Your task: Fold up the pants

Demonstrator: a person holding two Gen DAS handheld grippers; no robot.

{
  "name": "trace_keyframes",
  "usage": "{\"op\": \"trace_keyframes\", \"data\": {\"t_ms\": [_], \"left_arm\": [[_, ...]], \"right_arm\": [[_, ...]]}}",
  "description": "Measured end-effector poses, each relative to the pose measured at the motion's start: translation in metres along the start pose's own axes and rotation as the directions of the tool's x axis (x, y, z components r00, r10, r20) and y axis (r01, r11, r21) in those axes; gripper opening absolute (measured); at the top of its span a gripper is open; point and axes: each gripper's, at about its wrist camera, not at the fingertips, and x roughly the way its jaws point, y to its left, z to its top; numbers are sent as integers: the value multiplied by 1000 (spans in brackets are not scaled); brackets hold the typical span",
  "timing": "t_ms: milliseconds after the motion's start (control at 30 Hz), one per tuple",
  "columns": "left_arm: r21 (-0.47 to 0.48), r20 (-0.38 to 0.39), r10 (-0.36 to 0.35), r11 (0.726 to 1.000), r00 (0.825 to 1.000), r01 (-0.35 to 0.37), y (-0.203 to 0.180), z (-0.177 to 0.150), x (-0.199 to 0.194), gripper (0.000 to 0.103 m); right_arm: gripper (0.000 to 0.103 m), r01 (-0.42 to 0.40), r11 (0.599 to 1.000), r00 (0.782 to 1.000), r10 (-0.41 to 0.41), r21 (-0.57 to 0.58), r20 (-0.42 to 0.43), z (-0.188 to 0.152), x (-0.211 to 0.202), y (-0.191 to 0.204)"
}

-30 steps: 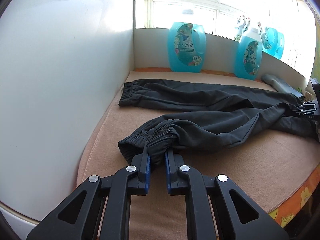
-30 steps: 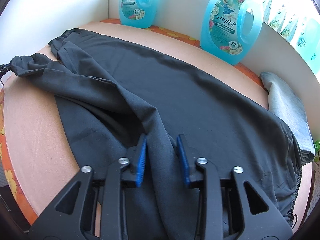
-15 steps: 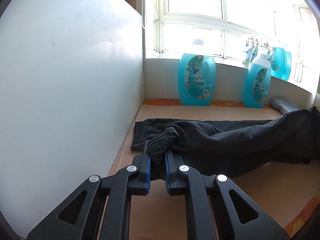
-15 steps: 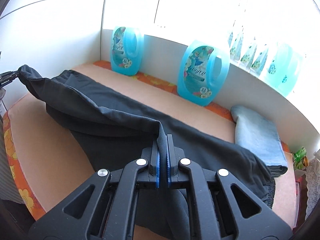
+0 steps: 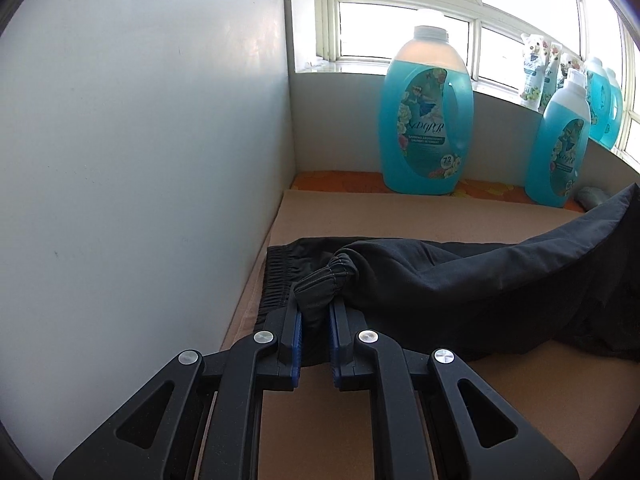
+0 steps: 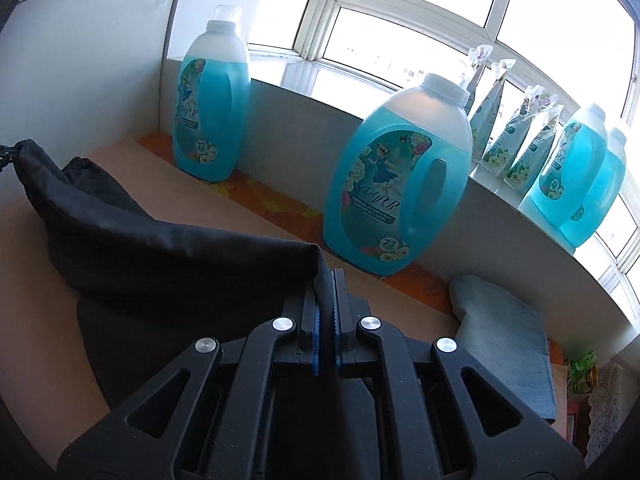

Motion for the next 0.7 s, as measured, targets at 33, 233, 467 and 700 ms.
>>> {"op": "trace_keyframes", "data": {"t_ms": [33,233,467,700], "left_arm": [[1,-5,5,1000,1000,-5,-1,0,4,9],[14,-22,32,999,999,-32,-2,2,19,9],[0,-70,55,998,996,-56,2,16,50,9],[16,-137,131,991,982,-130,1,31,88,21]], "right_arm": [[5,-5,1000,1000,5,0,-9,-2,8,0],[5,-28,1000,998,28,3,-52,-11,37,1],[5,-46,999,994,48,23,-102,-17,60,0],[5,-39,999,990,38,-4,-135,-20,75,11]]}}
